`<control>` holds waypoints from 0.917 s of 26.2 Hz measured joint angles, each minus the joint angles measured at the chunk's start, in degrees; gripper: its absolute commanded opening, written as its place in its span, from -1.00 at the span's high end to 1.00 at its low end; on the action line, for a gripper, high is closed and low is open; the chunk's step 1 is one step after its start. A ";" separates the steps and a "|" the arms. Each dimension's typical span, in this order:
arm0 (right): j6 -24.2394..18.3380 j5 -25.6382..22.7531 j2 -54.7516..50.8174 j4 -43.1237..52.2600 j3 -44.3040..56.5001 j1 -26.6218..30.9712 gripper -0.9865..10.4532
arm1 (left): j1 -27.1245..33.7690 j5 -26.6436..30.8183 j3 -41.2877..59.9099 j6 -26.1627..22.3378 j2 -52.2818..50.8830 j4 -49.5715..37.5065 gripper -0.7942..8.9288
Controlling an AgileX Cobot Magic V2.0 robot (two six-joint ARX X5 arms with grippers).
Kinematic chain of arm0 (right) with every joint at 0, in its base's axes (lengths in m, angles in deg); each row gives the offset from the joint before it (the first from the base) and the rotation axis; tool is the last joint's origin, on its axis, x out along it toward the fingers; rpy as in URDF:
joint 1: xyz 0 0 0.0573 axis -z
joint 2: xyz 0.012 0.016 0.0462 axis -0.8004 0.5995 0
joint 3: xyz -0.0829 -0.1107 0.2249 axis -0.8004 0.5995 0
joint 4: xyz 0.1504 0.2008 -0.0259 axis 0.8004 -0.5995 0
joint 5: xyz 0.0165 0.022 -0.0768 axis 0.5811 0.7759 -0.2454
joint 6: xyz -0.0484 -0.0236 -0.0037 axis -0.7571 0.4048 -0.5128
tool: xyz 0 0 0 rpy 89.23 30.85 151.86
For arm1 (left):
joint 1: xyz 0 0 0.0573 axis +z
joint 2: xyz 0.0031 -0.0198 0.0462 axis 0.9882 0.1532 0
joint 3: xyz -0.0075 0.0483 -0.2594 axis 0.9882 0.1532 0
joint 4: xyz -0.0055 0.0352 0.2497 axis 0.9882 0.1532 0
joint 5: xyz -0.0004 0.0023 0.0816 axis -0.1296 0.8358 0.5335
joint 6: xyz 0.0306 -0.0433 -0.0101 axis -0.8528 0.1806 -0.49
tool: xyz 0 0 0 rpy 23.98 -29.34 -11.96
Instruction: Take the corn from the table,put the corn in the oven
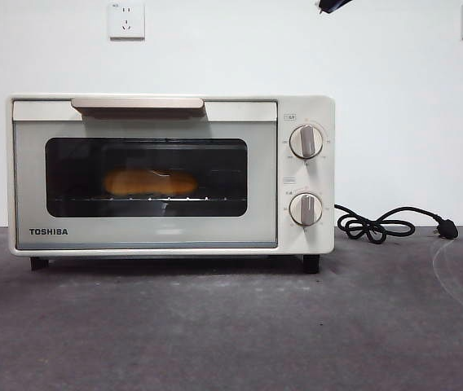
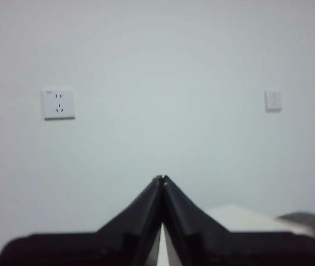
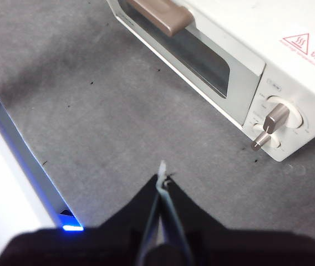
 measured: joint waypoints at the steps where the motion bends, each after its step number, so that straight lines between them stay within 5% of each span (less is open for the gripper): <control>1: 0.00 0.00 0.00 0.02 0.00 0.00 0.83 | 0.00 -0.04 2.86 -0.59 -1.46 -1.27 0.84; 6: 0.00 -0.07 -0.04 -0.04 0.00 0.00 0.83 | 0.00 2.25 14.16 -2.25 -4.07 -3.39 0.84; 15: 0.00 -0.11 -0.04 0.00 0.00 0.00 0.83 | -0.33 2.60 19.85 -3.65 -4.11 -0.24 0.84; 24: 0.00 -3.39 -0.04 0.00 0.00 0.02 0.83 | -0.33 7.13 22.67 -4.02 -4.13 12.20 0.84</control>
